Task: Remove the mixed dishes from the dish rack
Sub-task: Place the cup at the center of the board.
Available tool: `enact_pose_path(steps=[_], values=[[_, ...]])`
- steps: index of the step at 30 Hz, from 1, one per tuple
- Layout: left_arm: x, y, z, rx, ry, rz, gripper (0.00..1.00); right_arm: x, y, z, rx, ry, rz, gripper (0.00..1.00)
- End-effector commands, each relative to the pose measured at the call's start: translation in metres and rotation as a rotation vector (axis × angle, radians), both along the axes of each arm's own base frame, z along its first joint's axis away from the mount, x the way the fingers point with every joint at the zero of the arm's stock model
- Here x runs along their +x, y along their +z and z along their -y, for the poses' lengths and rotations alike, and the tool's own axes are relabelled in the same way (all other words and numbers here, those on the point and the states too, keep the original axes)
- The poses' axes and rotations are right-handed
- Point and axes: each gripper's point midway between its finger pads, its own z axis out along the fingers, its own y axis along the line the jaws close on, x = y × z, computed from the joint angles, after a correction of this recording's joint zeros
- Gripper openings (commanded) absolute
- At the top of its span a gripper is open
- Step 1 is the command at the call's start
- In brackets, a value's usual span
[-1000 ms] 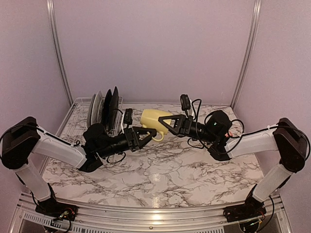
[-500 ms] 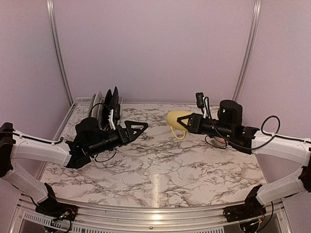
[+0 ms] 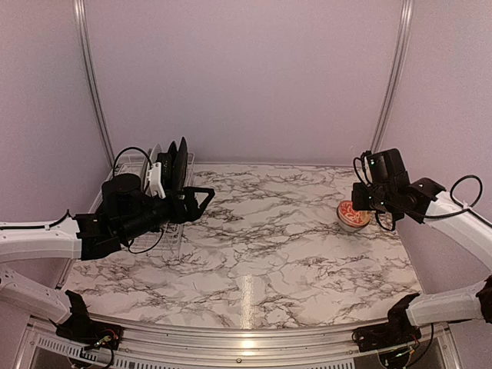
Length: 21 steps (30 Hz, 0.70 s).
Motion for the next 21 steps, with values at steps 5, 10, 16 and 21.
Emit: enact_pose_path(steps=[5, 10, 16, 21], values=[[-0.003, 0.001, -0.034, 0.084, 0.094, 0.039, 0.99, -0.004, -0.034, 0.104, 0.022, -0.297, -0.187, 0.0], [-0.009, 0.01, -0.055, 0.098, 0.14, 0.071, 0.99, -0.003, -0.077, 0.117, 0.107, -0.31, -0.339, 0.0], [-0.013, 0.02, -0.07, 0.106, 0.176, 0.099, 0.99, -0.001, -0.109, 0.107, 0.126, -0.264, -0.45, 0.0], [-0.015, 0.019, -0.075, 0.106, 0.185, 0.098, 0.99, 0.0, -0.121, 0.108, 0.113, -0.269, -0.479, 0.0]])
